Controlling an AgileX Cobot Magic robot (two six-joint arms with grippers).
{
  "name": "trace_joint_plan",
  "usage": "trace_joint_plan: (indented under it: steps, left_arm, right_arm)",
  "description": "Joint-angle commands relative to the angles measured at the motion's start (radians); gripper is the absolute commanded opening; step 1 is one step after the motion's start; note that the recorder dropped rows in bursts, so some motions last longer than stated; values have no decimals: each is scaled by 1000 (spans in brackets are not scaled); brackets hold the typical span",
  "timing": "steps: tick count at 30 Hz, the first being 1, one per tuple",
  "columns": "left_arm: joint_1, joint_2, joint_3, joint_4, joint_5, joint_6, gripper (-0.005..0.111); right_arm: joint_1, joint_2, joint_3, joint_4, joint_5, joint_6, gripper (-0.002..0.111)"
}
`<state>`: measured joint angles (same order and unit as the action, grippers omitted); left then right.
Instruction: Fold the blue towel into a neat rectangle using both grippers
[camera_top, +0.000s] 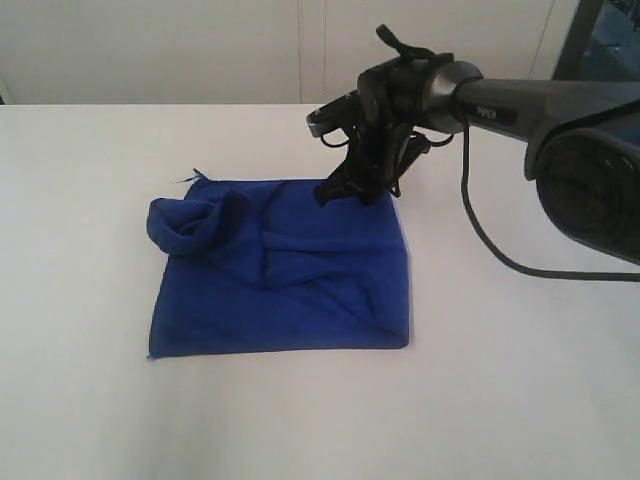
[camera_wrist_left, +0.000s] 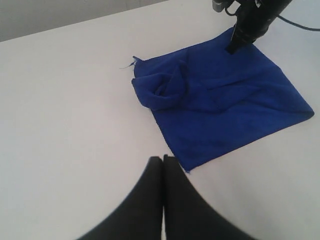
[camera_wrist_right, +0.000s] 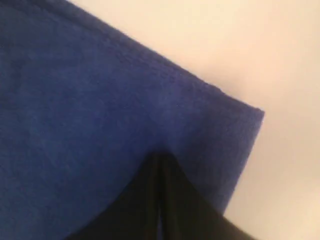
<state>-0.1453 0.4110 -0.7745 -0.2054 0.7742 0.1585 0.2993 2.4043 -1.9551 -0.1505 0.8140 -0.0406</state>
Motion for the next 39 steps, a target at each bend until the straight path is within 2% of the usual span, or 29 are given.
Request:
trace_joint_plan:
  steps: [1, 7, 12, 16, 19, 25, 29, 33, 39]
  left_arm:
    - [-7, -5, 5, -2, 4, -1, 0]
    - [-7, -5, 5, -2, 4, -1, 0]
    - [-7, -5, 5, -2, 4, -1, 0]
    - [-7, -5, 5, -2, 4, -1, 0]
    - [-7, -5, 5, -2, 4, -1, 0]
    - [-7, -5, 5, -2, 4, -1, 0]
    - [-7, -5, 5, -2, 4, -1, 0]
    - [-7, -5, 5, -2, 4, -1, 0]
    - [-7, -5, 5, -2, 4, -1, 0]
  right_arm:
    - [-49, 37, 3, -74, 62, 72, 0]
    - [-92, 18, 3, -143, 407, 107, 0]
    - [-90, -87, 97, -72, 407, 86, 0]
    - [-90, -215, 214, -72, 407, 64, 0]
    - [-90, -318, 236, -72, 407, 41, 0]
    - [-90, -283, 287, -72, 95, 41, 0]
    - [-101, -201, 338, -180, 1, 137, 0]
    - [-132, -158, 340, -195, 1, 211, 0]
    - [-152, -159, 340, -197, 239, 204, 0]
